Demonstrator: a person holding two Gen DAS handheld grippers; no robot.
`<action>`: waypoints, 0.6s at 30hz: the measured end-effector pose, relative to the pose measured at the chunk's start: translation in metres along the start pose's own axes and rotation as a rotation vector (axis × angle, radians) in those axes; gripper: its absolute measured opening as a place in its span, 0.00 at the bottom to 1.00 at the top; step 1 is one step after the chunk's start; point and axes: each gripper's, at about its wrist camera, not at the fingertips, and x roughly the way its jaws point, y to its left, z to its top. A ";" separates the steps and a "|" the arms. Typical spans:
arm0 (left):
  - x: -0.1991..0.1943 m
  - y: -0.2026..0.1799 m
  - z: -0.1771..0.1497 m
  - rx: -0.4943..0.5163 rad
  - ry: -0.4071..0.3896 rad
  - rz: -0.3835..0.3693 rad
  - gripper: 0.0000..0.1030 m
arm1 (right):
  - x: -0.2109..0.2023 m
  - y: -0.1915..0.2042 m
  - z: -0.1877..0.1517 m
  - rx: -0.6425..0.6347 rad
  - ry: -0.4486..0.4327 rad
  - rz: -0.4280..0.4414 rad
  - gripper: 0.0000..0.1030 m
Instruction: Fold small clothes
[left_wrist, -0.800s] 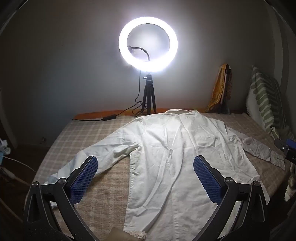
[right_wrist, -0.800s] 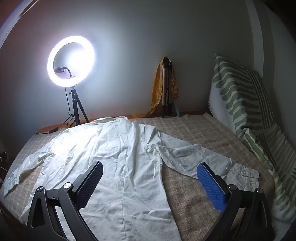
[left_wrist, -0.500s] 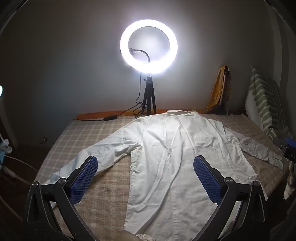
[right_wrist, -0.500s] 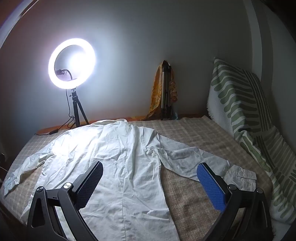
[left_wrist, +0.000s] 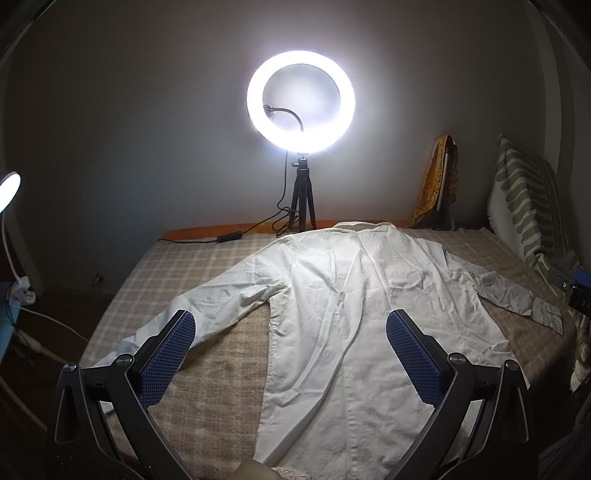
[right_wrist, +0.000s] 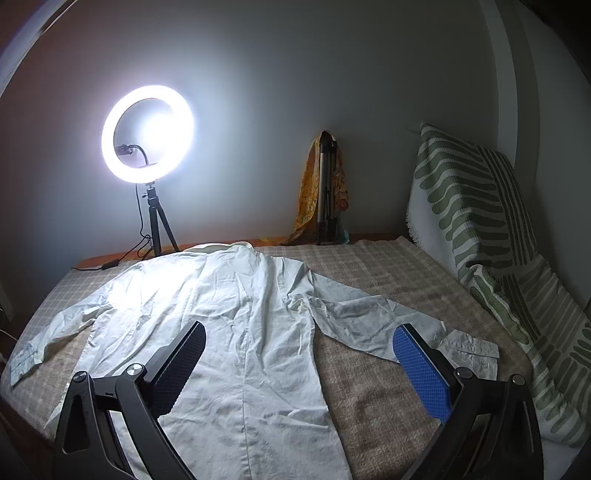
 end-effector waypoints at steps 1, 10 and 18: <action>-0.002 0.002 -0.002 -0.002 0.000 0.001 1.00 | -0.002 0.000 0.000 -0.001 -0.001 0.000 1.00; -0.019 0.004 -0.009 0.000 -0.004 0.013 1.00 | -0.024 0.004 -0.008 -0.017 -0.010 0.005 1.00; -0.040 -0.004 -0.016 0.015 -0.023 0.014 1.00 | -0.043 -0.003 -0.012 -0.009 -0.015 0.008 1.00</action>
